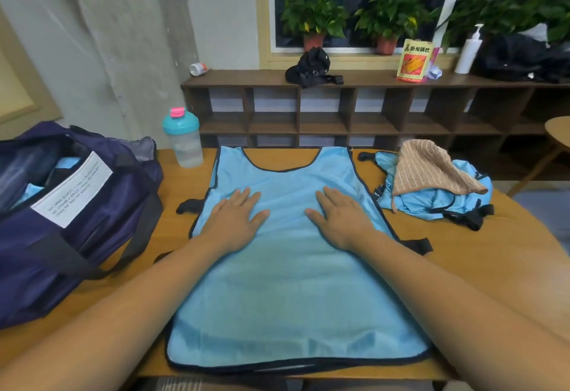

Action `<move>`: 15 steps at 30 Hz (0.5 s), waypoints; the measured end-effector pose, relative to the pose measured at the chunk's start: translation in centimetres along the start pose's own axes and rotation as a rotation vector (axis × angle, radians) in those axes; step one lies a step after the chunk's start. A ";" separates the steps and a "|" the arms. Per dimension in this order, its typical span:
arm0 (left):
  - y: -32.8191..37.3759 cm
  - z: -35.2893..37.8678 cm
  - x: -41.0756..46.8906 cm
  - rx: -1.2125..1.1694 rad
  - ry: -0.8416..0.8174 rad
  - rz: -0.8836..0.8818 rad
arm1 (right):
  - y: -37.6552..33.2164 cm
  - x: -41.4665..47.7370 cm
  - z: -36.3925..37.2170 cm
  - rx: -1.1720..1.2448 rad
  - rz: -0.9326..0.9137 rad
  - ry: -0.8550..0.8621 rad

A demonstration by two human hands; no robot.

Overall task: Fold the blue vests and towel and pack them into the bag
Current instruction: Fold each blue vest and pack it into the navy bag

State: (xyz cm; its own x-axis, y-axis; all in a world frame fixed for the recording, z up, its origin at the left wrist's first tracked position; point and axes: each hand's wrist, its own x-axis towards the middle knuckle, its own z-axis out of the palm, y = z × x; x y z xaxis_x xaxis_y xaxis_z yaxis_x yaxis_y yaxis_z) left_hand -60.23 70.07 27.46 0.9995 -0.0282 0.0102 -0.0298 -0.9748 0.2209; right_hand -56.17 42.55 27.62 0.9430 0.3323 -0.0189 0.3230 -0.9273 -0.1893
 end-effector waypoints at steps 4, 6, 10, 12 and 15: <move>-2.6 -0.1 0.2 0.050 0.012 -0.089 | 1.9 0.3 -0.1 -0.019 0.050 0.006; -3.0 -0.7 0.6 0.062 -0.017 -0.131 | 1.9 0.7 -0.5 -0.013 0.082 0.008; -3.2 -2.9 2.9 0.088 0.027 -0.171 | 0.6 2.0 -2.6 -0.009 0.134 0.055; -3.2 -4.0 4.6 0.088 0.060 -0.170 | 0.0 3.2 -4.1 -0.006 0.085 0.073; -3.4 -5.2 8.0 0.045 0.137 -0.151 | 0.3 6.4 -6.0 0.110 0.052 0.085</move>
State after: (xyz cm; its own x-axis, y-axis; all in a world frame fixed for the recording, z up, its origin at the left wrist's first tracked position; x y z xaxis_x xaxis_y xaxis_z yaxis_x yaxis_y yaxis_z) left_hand -52.18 74.28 31.86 0.9828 0.1458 0.1132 0.1232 -0.9748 0.1859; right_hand -49.51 43.37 33.37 0.9632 0.2640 0.0510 0.2670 -0.9169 -0.2968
